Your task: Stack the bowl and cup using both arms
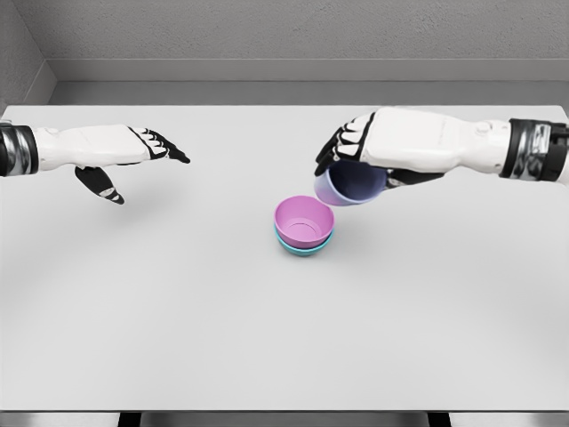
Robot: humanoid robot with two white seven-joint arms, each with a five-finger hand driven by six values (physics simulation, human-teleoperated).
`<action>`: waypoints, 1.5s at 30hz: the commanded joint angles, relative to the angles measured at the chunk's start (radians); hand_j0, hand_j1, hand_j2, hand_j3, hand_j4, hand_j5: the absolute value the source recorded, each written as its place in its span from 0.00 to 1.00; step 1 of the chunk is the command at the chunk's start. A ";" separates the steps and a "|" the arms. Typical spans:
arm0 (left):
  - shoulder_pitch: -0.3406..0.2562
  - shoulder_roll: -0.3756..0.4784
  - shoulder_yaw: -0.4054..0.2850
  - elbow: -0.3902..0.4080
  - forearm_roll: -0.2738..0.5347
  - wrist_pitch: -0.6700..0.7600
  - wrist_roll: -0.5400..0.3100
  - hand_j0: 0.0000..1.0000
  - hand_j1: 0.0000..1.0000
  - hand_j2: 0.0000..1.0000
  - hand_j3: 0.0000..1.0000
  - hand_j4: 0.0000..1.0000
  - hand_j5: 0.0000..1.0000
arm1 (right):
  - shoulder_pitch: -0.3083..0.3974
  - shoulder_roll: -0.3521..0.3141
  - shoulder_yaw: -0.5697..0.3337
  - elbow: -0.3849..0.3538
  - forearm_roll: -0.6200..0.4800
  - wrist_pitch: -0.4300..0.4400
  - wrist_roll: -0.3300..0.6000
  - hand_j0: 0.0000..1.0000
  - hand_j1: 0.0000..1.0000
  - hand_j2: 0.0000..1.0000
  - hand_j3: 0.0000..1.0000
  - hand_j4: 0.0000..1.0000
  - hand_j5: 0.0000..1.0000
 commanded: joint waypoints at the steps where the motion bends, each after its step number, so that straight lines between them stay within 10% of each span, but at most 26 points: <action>1: 0.000 0.001 0.001 0.000 0.006 0.003 0.000 1.00 1.00 1.00 1.00 1.00 1.00 | 0.000 -0.002 0.020 -0.017 -0.006 0.003 0.000 0.56 0.56 0.56 0.56 0.56 0.56; 45: 0.000 0.001 0.002 0.020 0.006 0.003 0.000 1.00 1.00 1.00 1.00 1.00 1.00 | -0.026 0.043 0.099 -0.002 0.002 0.003 0.000 0.57 0.57 0.57 0.57 0.57 0.57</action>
